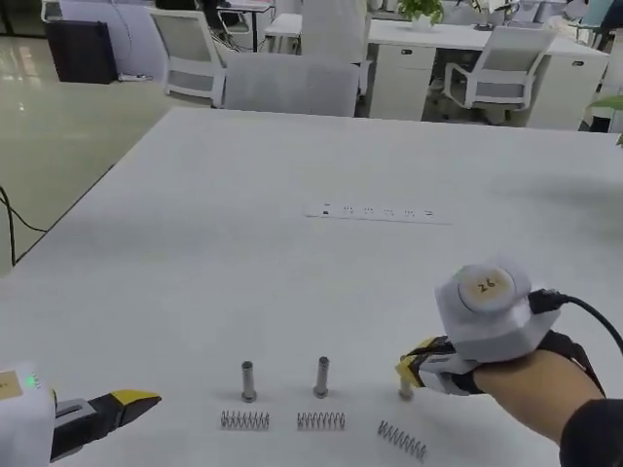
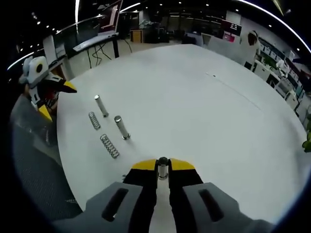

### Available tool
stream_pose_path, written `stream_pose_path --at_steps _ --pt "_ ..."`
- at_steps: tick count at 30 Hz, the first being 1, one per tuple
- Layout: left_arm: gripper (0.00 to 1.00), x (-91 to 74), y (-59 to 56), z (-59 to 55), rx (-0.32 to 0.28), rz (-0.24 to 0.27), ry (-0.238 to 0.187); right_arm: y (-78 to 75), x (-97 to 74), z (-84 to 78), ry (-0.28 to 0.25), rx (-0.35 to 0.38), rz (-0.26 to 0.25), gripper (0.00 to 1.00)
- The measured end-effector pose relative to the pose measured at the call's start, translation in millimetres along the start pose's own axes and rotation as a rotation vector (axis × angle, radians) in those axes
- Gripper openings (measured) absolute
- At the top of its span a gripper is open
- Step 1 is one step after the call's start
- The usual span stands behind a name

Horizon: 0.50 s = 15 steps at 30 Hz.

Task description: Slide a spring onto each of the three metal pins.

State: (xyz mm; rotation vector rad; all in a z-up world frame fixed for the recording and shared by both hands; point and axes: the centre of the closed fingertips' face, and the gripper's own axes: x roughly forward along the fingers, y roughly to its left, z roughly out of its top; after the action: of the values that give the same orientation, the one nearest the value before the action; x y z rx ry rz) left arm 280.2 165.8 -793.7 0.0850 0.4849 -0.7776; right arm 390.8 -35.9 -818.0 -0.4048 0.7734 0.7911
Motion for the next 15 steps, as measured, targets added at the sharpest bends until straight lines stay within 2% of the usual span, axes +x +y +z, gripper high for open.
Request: stream_pose_path --at_steps 15 --pt "0.59 -0.1 1.1 -0.4 -0.004 0.005 -0.002 5.7 1.3 1.6 -0.024 0.016 0.018 0.05"
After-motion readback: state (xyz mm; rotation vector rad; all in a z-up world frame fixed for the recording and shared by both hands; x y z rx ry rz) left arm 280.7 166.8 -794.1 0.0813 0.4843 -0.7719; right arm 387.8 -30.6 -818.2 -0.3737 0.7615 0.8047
